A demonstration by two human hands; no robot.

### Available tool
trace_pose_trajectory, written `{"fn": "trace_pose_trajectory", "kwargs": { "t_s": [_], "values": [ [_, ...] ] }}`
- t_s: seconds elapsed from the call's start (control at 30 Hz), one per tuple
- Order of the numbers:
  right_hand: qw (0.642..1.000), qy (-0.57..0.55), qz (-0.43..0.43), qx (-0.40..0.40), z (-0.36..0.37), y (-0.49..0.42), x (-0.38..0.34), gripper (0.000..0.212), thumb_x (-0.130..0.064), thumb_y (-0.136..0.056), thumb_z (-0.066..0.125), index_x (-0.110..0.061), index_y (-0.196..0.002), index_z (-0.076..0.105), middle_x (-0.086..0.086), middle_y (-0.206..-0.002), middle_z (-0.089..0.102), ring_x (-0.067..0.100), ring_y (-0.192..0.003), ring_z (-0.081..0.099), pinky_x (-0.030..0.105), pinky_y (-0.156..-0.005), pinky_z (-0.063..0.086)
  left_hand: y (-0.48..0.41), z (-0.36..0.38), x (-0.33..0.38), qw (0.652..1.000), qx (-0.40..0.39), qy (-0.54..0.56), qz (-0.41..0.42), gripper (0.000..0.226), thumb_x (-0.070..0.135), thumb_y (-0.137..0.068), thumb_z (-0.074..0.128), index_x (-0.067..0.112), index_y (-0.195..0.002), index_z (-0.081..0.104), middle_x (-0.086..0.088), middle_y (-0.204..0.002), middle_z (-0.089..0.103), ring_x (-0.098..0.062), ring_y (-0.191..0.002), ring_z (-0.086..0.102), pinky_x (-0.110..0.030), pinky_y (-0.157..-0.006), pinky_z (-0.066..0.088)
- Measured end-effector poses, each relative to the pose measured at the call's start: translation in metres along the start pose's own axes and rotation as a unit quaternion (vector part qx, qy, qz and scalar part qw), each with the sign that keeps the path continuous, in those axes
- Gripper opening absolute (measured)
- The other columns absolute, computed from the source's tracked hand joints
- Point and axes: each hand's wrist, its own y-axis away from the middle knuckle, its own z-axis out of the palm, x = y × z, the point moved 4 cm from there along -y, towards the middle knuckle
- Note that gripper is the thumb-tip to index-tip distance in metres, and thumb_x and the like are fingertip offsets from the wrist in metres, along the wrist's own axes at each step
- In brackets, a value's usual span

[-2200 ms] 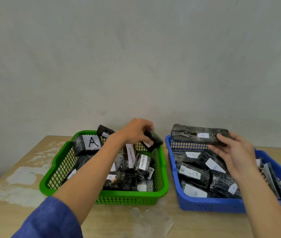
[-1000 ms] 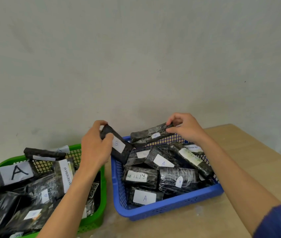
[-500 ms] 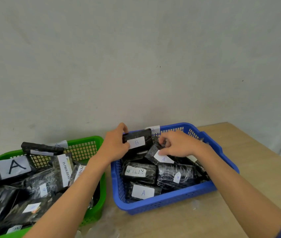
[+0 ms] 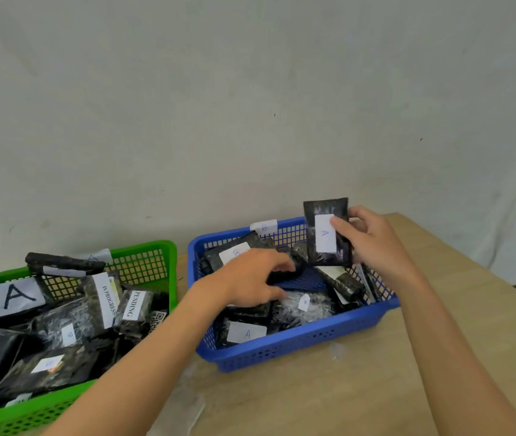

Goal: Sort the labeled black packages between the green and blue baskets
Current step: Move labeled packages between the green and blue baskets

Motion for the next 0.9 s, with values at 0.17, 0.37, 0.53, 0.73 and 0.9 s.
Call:
{"fn": "trace_pose_trajectory", "kwargs": {
  "t_s": [0.17,0.37,0.53,0.73,0.9],
  "values": [
    [0.992,-0.114,0.051,-0.012,-0.011,0.006,0.002,0.021,-0.042,-0.100,0.064,-0.026,-0.112,0.068,0.002,-0.097,0.079,0.025,-0.086,0.079,0.052,-0.060,0.063,-0.029,0.041,0.018,0.987,-0.137,-0.085,-0.029,0.076,0.037,-0.081,0.083,0.024,-0.145,0.045,-0.005,-0.142,0.055,-0.029,-0.124,0.055,-0.049,-0.102,0.048],
    [0.988,-0.143,0.057,-0.007,-0.009,0.007,-0.001,0.016,-0.033,-0.101,0.065,-0.026,-0.114,0.071,0.003,-0.097,0.080,0.027,-0.082,0.079,0.048,-0.056,0.063,-0.033,0.033,0.022,0.994,-0.055,-0.098,-0.013,0.089,0.041,-0.075,0.087,0.016,-0.147,0.042,-0.008,-0.134,0.050,-0.032,-0.117,0.053,-0.046,-0.093,0.050],
    [0.979,-0.198,0.018,0.051,-0.008,0.010,-0.018,0.024,-0.021,-0.090,0.073,-0.026,-0.113,0.074,0.005,-0.102,0.081,0.022,-0.085,0.078,0.037,-0.060,0.062,0.006,-0.007,0.004,0.984,0.147,0.090,-0.045,0.067,0.038,-0.081,0.084,0.016,-0.135,0.050,-0.007,-0.127,0.064,-0.028,-0.113,0.061,-0.041,-0.090,0.051],
    [0.976,-0.209,-0.043,0.046,0.035,0.043,-0.068,0.039,-0.040,-0.082,0.078,-0.030,-0.120,0.074,0.000,-0.104,0.080,0.019,-0.091,0.078,0.033,-0.065,0.064,0.119,-0.083,-0.067,0.915,0.334,0.171,-0.146,0.057,0.044,-0.075,0.087,0.024,-0.118,0.054,0.012,-0.102,0.069,0.000,-0.084,0.066,-0.004,-0.064,0.046],
    [0.988,-0.116,-0.090,-0.036,0.117,0.069,-0.087,0.034,-0.029,-0.093,0.075,-0.051,-0.118,0.068,-0.016,-0.100,0.080,0.005,-0.089,0.077,0.013,-0.064,0.057,0.232,-0.124,-0.151,0.887,0.341,0.139,-0.279,0.045,0.045,-0.085,0.077,0.036,-0.118,0.047,0.024,-0.098,0.060,0.011,-0.085,0.057,-0.012,-0.064,0.044]
  ]
}}
